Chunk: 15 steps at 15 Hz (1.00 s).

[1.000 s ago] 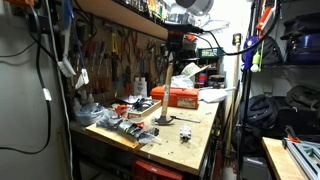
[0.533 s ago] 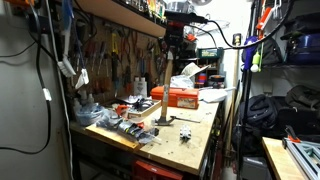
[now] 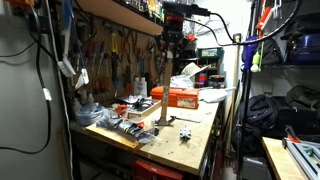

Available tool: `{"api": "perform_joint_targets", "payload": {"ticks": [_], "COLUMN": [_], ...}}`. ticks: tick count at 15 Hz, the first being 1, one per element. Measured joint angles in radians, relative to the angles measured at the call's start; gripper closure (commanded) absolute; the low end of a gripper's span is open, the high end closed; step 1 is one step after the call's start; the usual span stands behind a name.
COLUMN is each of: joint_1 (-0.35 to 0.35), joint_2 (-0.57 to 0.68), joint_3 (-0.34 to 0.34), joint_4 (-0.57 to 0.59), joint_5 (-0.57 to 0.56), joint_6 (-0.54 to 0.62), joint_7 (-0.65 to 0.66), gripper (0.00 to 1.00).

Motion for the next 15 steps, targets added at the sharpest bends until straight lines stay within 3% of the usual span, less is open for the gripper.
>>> {"api": "perform_joint_targets", "payload": {"ticks": [3,4,5,7,12,15], "joint_1": [0.006,0.007,0.008,0.008,0.008,0.008], "joint_2": [-0.003,-0.003,-0.003,-0.003,0.035,0.054], "joint_3": [0.014,0.016,0.017,0.017,0.017,0.017], "joint_4": [0.000,0.000,0.000,-0.001,-0.068,-0.085], "joint_5": [0.000,0.000,0.000,0.000,0.000,0.000], "joint_6": [-0.016,-0.018,-0.019,-0.021,-0.023,-0.023], "joint_7": [0.007,0.009,0.009,0.010,0.011,0.011], "gripper": [0.91,0.84,0.42,0.37,0.01,0.00]}}
